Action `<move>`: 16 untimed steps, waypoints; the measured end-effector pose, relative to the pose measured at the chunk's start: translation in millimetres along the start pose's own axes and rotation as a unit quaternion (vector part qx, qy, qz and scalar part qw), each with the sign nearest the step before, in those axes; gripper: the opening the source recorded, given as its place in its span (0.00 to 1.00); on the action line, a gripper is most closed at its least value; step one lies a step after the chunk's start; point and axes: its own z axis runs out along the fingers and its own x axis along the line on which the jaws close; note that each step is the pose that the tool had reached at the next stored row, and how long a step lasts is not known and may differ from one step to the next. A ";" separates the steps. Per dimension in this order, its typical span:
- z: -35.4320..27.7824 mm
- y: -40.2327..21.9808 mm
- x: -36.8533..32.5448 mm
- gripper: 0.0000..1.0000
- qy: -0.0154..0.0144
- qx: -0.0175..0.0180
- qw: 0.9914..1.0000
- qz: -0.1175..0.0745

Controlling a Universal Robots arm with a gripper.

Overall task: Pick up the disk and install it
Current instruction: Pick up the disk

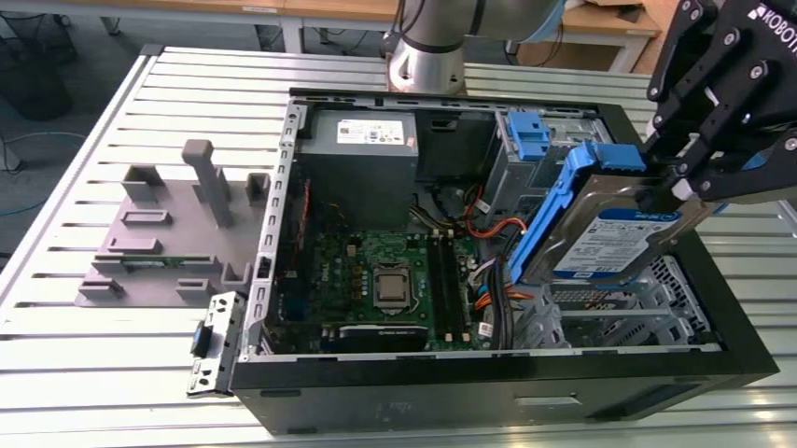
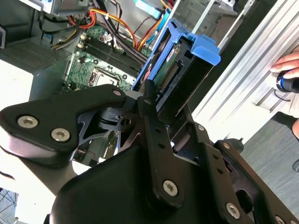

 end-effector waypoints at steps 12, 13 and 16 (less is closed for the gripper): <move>0.8 -24.8 3.0 0.35 0.000 0.000 1.000 0.000; 1.1 -25.9 4.3 0.35 -0.001 0.000 1.000 0.000; 2.1 -29.1 8.5 0.35 -0.002 0.000 1.000 0.000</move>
